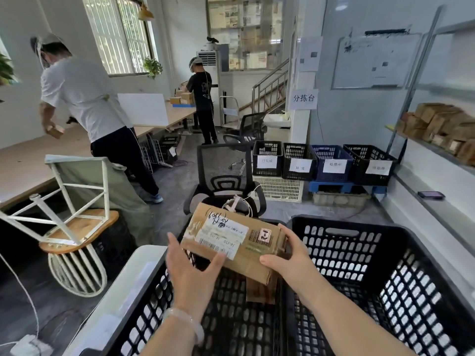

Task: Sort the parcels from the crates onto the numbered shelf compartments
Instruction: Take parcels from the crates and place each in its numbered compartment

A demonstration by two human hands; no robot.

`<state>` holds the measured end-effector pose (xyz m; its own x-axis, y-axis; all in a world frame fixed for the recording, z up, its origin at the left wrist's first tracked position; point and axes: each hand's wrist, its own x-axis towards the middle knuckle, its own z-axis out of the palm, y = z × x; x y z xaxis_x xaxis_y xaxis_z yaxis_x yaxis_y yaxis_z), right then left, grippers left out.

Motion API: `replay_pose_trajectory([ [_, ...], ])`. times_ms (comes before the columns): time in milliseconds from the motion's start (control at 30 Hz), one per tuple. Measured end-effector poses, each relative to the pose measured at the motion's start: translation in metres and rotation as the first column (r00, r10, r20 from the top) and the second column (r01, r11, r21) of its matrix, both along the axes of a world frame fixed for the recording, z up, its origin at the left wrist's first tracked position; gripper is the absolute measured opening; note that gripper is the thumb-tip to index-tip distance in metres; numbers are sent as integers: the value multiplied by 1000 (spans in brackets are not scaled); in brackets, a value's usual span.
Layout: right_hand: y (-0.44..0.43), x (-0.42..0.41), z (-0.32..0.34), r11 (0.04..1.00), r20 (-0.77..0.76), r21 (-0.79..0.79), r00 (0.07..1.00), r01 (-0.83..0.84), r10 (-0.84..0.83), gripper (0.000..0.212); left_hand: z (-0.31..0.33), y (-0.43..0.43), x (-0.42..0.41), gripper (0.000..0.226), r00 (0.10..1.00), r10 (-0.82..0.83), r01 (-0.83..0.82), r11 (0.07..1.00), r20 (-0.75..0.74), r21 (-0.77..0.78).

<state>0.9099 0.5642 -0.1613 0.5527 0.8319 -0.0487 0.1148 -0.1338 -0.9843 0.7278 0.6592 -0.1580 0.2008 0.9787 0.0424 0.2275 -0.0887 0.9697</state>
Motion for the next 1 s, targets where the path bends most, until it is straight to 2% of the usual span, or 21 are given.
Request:
replay_pose_trajectory([
  [33, 0, 1, 2, 1000, 18, -12, 1000, -19, 19, 85, 4, 7, -5, 120, 996, 31, -21, 993, -88, 112],
  [67, 0, 2, 3, 999, 34, -24, 998, -47, 47, 83, 6, 15, -11, 114, 978, 22, 28, 972, -206, 235],
  [100, -1, 1, 4, 997, 49, -41, 996, -73, 75, 81, 10, 22, -17, 106, 936, -17, 143, 931, -351, 335],
  [167, -1, -1, 6, 992, 77, -68, 991, -105, 110, 79, 17, 36, -25, 91, 804, -127, 407, 829, -580, 383],
  [267, -3, -4, 8, 986, 117, -81, 981, -143, 152, 79, 25, 50, -30, 90, 663, -349, 633, 734, -662, 247],
  [367, -5, -9, 15, 979, 111, -75, 974, -189, 197, 77, 24, 55, -31, 96, 527, -540, 736, 676, -656, 35],
  [400, -6, -10, 17, 979, 111, -62, 973, -196, 202, 76, 22, 52, -31, 94, 508, -595, 752, 659, -623, -15],
  [467, -7, -10, 21, 981, 113, -37, 974, -191, 194, 72, 15, 46, -29, 85, 553, -645, 746, 665, -527, -31],
  [600, -14, -9, 26, 991, 103, 59, 988, -123, 117, 67, 3, 36, -28, 64, 693, -620, 659, 752, -369, -27],
  [700, -24, -15, 22, 992, 125, 124, 991, 31, -47, 69, 3, 33, -19, 61, 764, -583, 597, 801, -277, -39],
  [800, -38, -24, 16, 980, 251, 140, 952, 144, -176, 80, 13, 23, 3, 45, 856, -498, 503, 865, -137, -1],
  [900, -54, -29, 19, 979, 357, 127, 914, 158, -194, 88, 29, 3, 40, 40, 878, -479, 478, 877, -1, 47],
  [1000, -78, -16, 30, 954, 429, 133, 853, 267, -299, 87, 43, -26, 84, 41, 836, -542, 537, 840, 82, 79],
])
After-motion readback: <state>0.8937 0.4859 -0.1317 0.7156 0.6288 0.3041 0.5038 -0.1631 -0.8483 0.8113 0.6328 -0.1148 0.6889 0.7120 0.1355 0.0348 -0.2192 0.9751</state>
